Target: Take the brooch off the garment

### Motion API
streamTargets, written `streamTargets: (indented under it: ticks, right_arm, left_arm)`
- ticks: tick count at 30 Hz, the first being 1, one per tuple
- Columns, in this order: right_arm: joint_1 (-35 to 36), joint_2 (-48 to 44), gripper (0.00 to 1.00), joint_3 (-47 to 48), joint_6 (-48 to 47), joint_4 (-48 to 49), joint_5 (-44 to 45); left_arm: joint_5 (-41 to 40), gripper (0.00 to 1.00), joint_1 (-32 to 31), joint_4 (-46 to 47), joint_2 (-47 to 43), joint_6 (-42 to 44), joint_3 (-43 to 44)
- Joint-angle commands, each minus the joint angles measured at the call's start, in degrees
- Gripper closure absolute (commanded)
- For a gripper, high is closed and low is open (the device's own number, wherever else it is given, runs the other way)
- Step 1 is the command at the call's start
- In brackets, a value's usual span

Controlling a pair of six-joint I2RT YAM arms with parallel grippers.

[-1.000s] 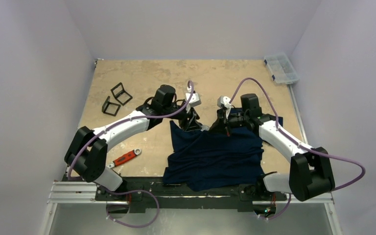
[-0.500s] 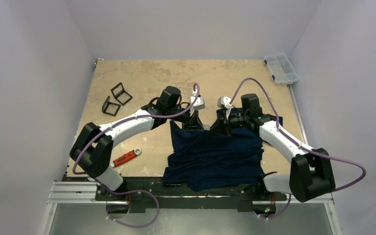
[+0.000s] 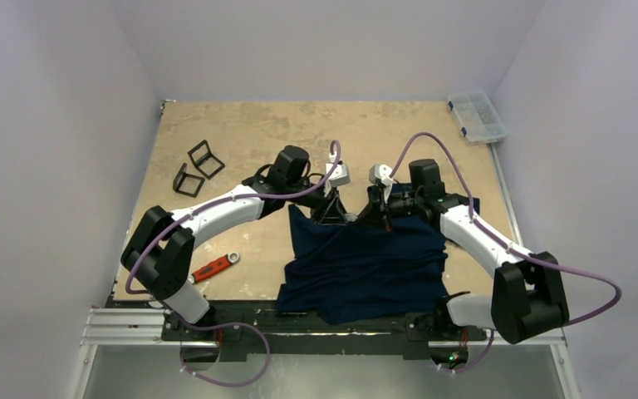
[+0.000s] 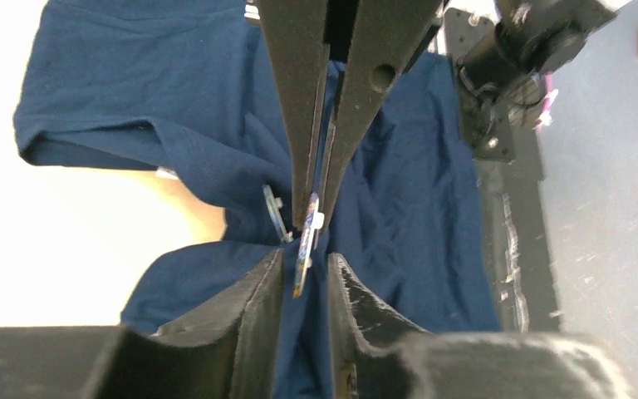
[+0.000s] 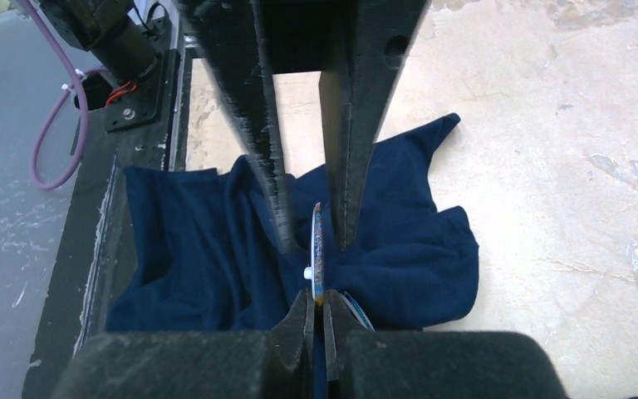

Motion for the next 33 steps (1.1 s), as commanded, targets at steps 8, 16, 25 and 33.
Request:
streamTargets:
  ticks: [8, 16, 25, 33]
  right_arm:
    - [0.3, -0.4, 1.00, 0.8, 2.3, 2.8, -1.5]
    - [0.3, 0.3, 1.00, 0.7, 5.7, 4.8, -1.0]
    - [0.3, 0.6, 1.00, 0.5, 4.9, 4.6, -0.5]
    - [0.3, 0.1, 1.00, 0.3, 4.5, 4.7, -0.9]
  left_arm:
    - [-3.7, 0.55, -0.9, 2.4, -1.4, 0.0, 0.8]
    - [-7.9, 0.60, -2.2, 3.2, -0.7, -1.2, 1.7]
    - [-10.0, 0.69, -2.3, 6.7, -1.0, -7.6, 0.6]
    - [-15.5, 0.77, -2.2, 6.3, -1.1, -9.1, -0.2]
